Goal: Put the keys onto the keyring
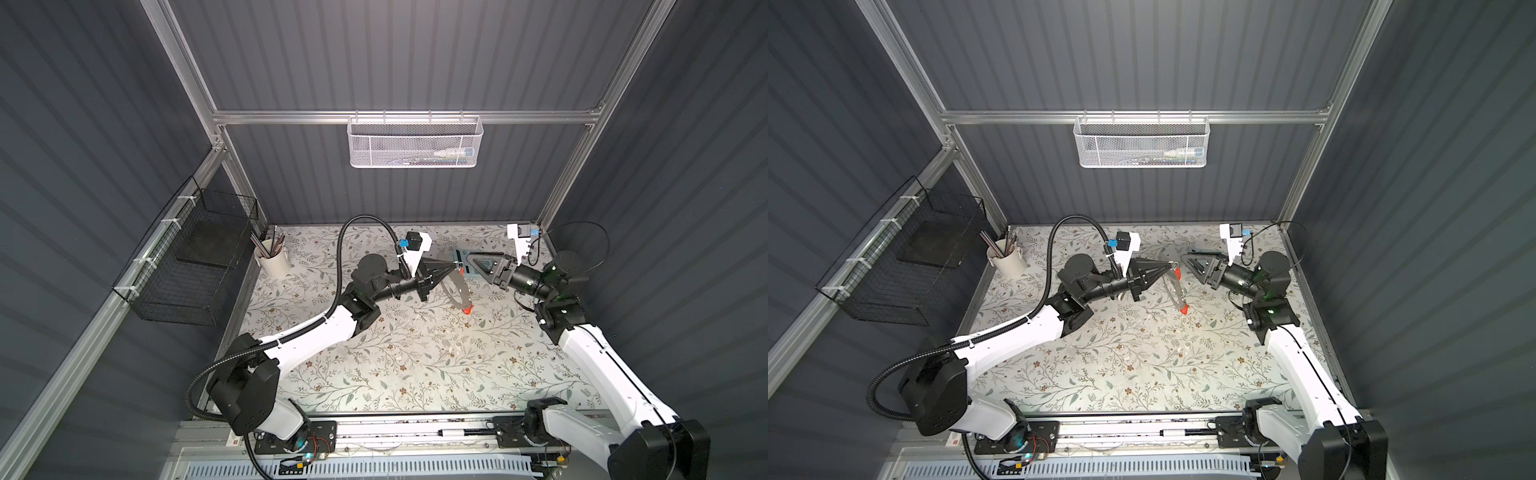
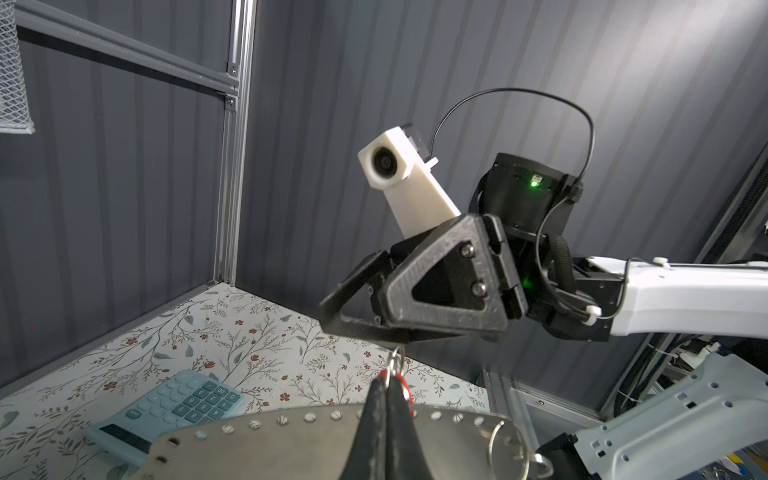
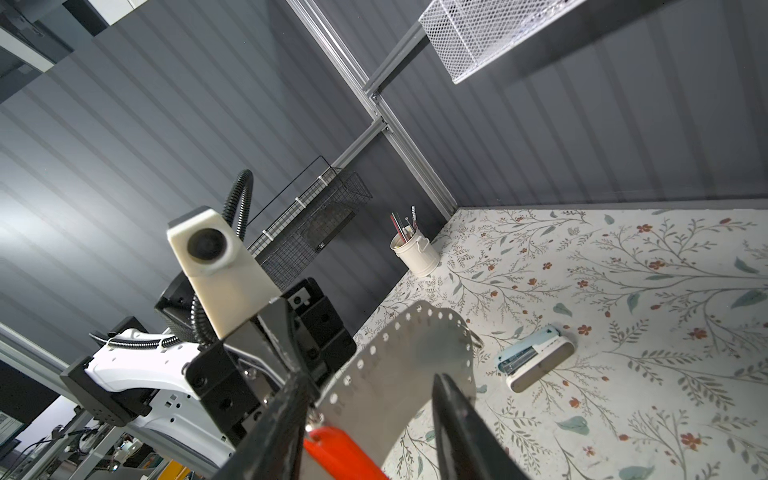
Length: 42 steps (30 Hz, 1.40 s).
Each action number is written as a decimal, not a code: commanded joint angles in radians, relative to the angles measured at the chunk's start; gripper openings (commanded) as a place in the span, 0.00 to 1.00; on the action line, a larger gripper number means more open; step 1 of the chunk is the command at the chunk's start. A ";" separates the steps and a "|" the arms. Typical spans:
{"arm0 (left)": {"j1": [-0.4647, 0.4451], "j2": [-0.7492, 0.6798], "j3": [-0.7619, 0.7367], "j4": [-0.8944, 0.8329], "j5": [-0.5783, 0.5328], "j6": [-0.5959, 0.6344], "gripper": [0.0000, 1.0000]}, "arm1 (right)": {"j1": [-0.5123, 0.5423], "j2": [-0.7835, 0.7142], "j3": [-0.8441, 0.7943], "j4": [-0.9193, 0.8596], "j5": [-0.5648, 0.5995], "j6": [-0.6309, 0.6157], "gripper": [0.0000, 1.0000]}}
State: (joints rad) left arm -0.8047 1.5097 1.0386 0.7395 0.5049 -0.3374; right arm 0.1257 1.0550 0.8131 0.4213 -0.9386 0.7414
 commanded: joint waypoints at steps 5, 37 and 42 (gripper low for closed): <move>-0.010 0.041 -0.015 0.185 -0.054 -0.076 0.00 | -0.002 -0.007 -0.006 0.121 -0.025 0.103 0.56; -0.014 0.061 -0.008 0.184 -0.048 -0.082 0.00 | 0.025 0.013 -0.043 0.113 -0.077 0.100 0.10; -0.013 0.057 -0.002 0.168 -0.054 -0.078 0.00 | 0.025 0.011 -0.049 0.114 -0.074 0.100 0.00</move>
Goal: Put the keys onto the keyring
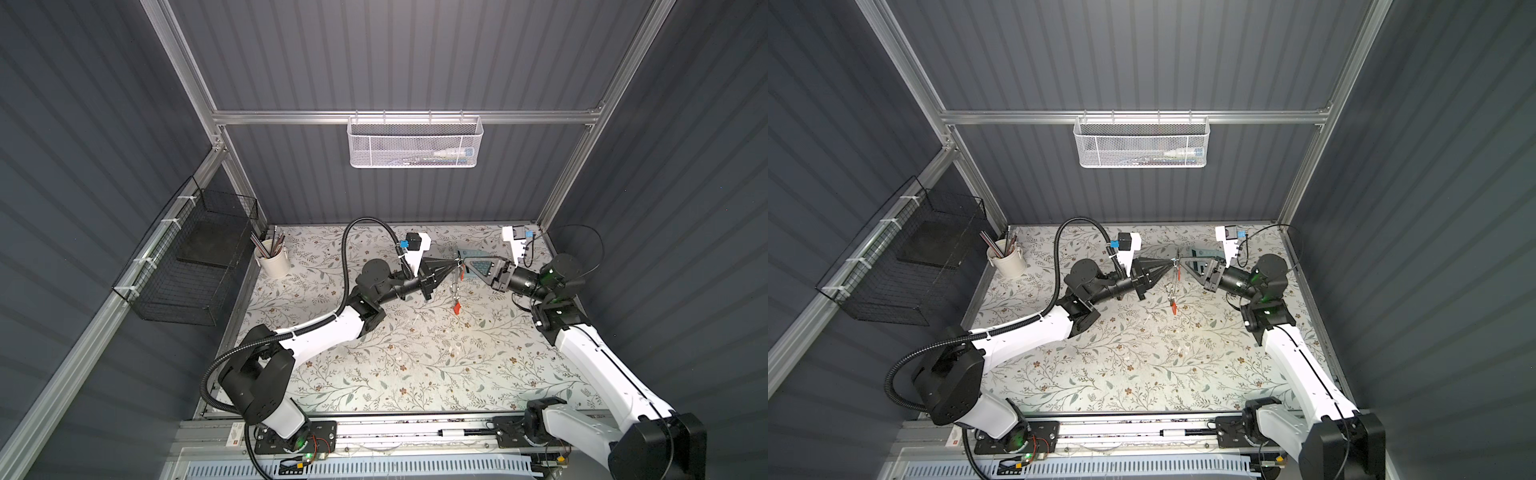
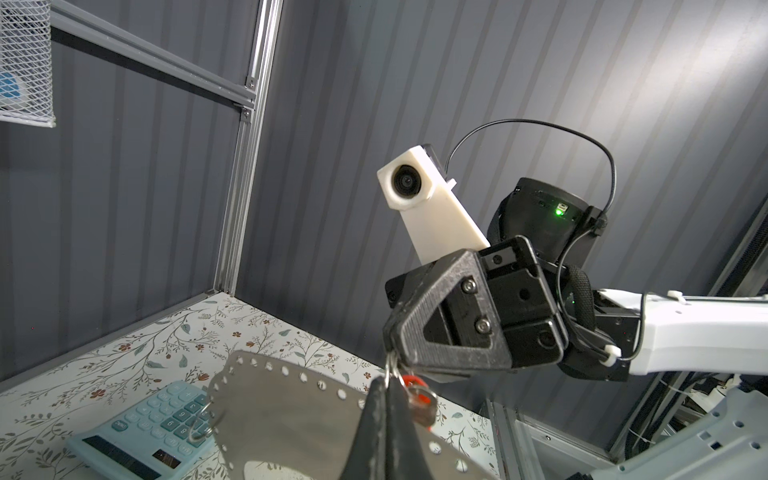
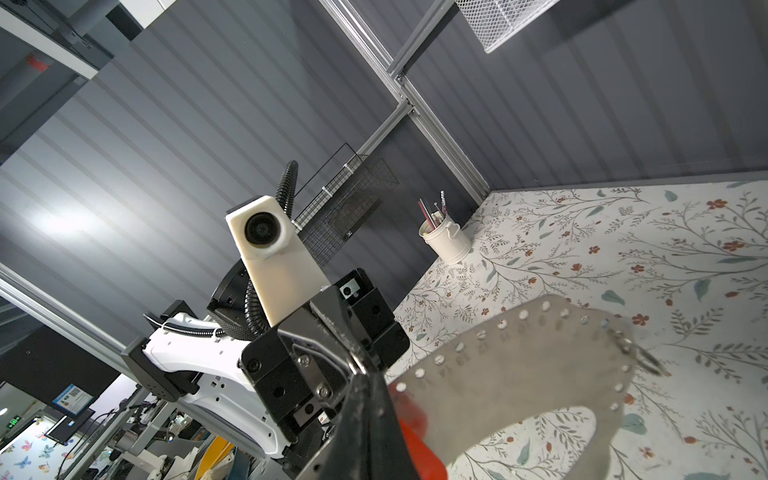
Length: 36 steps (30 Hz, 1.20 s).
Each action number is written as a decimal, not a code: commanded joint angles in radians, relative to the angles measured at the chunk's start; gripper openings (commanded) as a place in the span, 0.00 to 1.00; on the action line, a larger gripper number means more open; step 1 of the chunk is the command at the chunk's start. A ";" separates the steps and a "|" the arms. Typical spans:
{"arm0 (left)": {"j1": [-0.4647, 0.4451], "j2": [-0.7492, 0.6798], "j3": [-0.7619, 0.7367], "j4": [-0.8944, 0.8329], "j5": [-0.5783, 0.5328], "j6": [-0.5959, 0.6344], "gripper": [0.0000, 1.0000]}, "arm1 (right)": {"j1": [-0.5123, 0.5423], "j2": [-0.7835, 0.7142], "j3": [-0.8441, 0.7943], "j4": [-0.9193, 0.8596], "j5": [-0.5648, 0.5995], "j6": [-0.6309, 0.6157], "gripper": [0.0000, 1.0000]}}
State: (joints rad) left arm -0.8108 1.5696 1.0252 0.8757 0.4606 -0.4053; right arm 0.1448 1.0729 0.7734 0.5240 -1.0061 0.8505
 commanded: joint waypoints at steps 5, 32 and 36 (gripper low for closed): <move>-0.007 -0.012 0.013 0.023 -0.018 -0.001 0.00 | 0.006 -0.016 -0.020 -0.006 0.006 -0.022 0.00; -0.006 -0.002 0.059 0.061 -0.017 0.014 0.00 | 0.063 0.034 -0.057 -0.038 0.024 -0.051 0.00; -0.007 0.010 0.064 0.074 -0.010 0.004 0.00 | 0.077 0.039 -0.050 -0.021 0.028 -0.045 0.00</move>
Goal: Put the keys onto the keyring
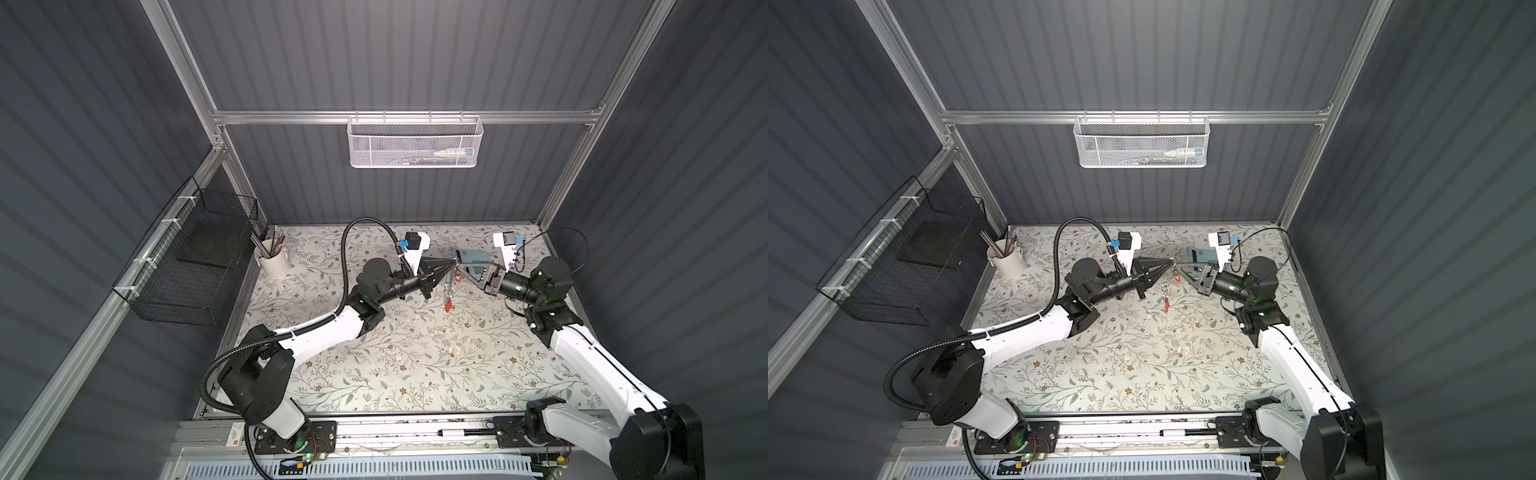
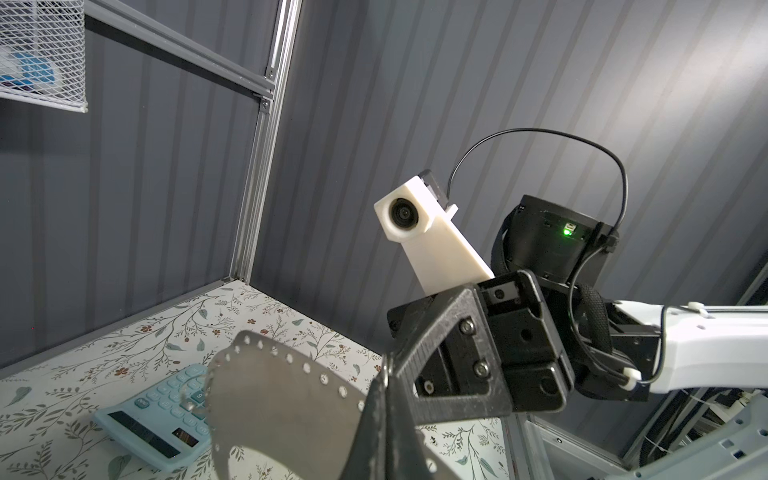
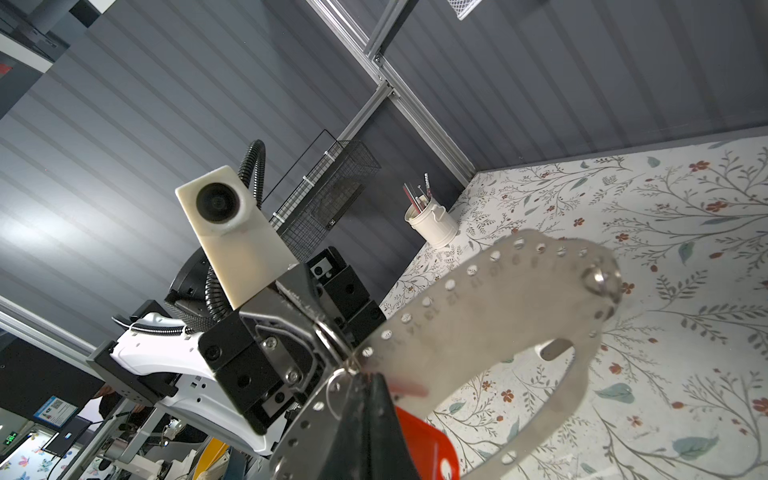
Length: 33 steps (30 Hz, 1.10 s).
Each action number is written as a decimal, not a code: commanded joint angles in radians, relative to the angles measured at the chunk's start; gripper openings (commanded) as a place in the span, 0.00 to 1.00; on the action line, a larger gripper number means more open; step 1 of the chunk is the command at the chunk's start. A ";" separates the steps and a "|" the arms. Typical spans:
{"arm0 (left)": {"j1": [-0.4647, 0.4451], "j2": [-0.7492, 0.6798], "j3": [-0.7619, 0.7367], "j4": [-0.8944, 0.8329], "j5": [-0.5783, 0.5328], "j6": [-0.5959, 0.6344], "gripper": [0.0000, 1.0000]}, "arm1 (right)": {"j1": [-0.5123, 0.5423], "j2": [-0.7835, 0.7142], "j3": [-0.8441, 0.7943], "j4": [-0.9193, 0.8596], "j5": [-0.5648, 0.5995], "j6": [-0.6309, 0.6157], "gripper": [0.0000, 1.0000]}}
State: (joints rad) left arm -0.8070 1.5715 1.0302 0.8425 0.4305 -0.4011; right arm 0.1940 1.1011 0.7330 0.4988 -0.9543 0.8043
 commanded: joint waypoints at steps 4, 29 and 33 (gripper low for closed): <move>-0.012 0.012 0.044 0.125 0.018 -0.018 0.00 | 0.035 0.061 0.013 0.035 -0.028 0.027 0.00; 0.060 -0.035 -0.040 0.101 0.006 -0.061 0.00 | -0.116 -0.084 -0.027 -0.054 0.228 -0.057 0.51; 0.079 -0.025 -0.019 0.088 0.068 -0.085 0.00 | -0.116 -0.056 -0.044 0.093 0.216 0.004 0.57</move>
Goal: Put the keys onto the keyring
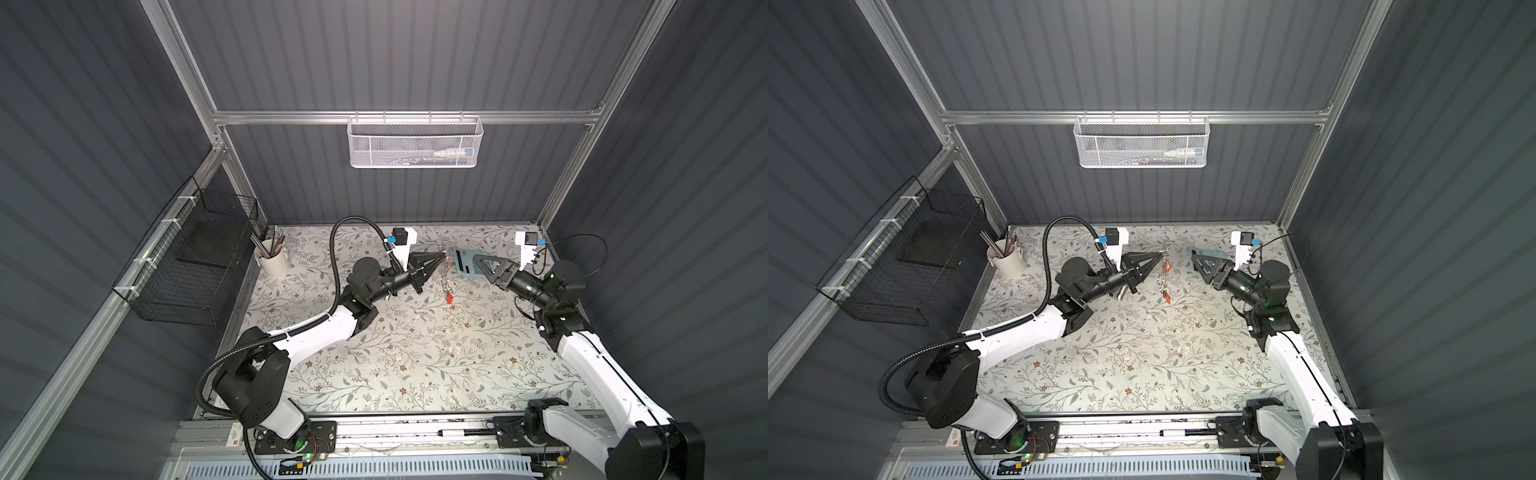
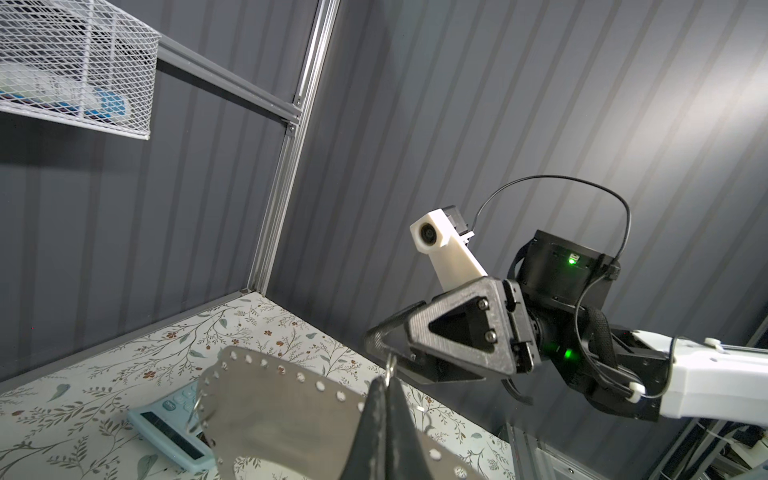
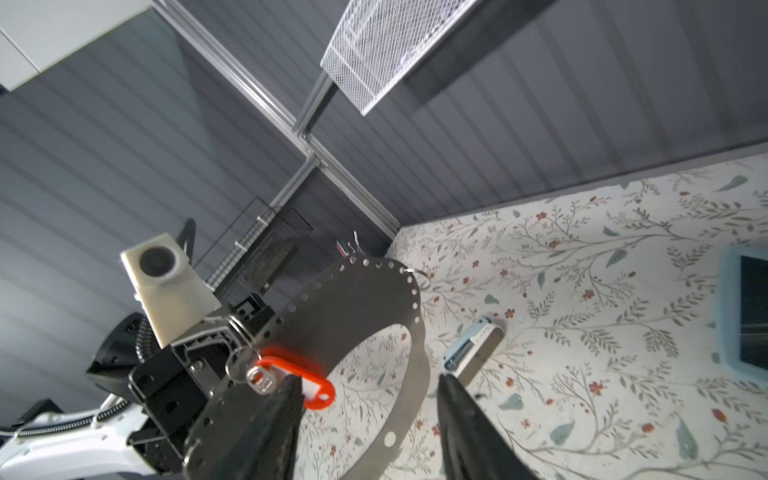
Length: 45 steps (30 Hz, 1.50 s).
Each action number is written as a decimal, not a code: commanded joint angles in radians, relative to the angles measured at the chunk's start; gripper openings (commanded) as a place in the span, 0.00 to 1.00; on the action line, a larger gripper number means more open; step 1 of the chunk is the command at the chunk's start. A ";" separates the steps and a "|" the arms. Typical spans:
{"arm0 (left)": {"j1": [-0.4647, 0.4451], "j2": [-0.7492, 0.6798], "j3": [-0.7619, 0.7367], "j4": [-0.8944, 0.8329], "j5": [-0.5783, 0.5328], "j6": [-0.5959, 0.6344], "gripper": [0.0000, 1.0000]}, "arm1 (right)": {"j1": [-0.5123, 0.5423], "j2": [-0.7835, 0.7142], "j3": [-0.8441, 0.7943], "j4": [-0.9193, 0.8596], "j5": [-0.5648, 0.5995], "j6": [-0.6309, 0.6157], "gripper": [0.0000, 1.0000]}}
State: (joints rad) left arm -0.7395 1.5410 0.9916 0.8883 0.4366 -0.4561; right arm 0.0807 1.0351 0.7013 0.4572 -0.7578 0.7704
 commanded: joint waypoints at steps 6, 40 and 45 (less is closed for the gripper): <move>0.016 0.017 0.030 0.054 0.092 -0.039 0.00 | 0.030 0.072 -0.010 0.289 -0.050 0.106 0.61; 0.018 0.055 0.056 0.083 0.118 -0.069 0.00 | 0.165 0.230 0.028 0.471 -0.205 0.201 0.19; 0.017 0.056 0.055 0.082 0.119 -0.069 0.00 | 0.166 0.230 0.024 0.474 -0.201 0.204 0.12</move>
State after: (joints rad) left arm -0.7246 1.5970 1.0168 0.9146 0.5407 -0.5140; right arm 0.2394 1.2671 0.7162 0.8982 -0.9543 0.9688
